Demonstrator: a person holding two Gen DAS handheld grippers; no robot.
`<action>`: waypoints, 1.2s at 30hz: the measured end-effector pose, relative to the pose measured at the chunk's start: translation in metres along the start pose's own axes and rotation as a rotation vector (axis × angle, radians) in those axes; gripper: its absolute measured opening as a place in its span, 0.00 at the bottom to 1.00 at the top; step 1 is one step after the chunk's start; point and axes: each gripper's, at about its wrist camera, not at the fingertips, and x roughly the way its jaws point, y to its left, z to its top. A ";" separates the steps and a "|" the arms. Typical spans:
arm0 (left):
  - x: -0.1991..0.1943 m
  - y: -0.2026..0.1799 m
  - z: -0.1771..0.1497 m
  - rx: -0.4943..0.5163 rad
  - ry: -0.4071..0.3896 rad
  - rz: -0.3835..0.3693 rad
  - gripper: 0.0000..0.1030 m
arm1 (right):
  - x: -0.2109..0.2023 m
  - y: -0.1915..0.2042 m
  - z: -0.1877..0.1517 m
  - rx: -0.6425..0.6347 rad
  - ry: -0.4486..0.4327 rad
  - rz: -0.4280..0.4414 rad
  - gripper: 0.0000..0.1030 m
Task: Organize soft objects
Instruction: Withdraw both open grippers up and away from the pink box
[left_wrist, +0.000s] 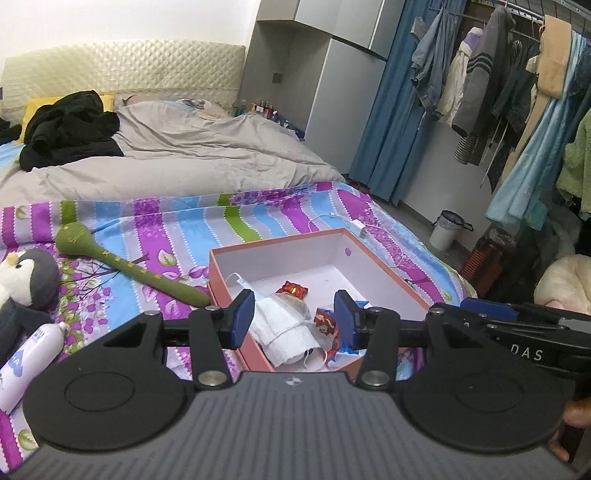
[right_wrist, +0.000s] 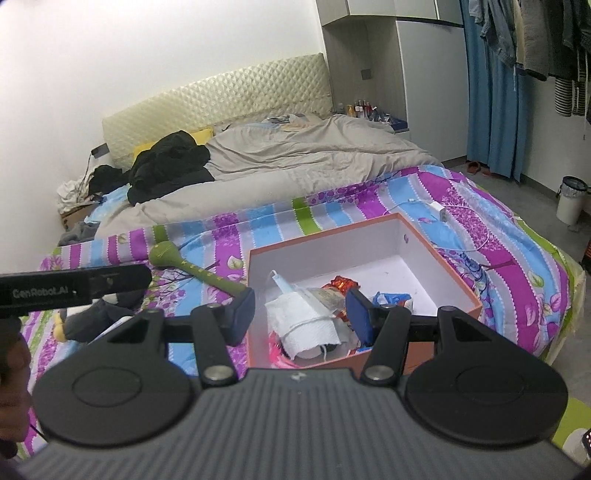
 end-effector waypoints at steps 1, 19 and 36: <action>-0.003 0.001 -0.002 0.000 -0.002 0.000 0.52 | -0.001 0.002 -0.003 -0.004 -0.003 -0.002 0.56; -0.055 -0.003 -0.062 -0.023 -0.052 -0.001 0.54 | -0.031 0.016 -0.059 -0.002 -0.041 -0.005 0.56; -0.039 -0.005 -0.087 -0.033 -0.046 0.026 0.54 | -0.022 0.000 -0.078 0.016 -0.033 -0.017 0.56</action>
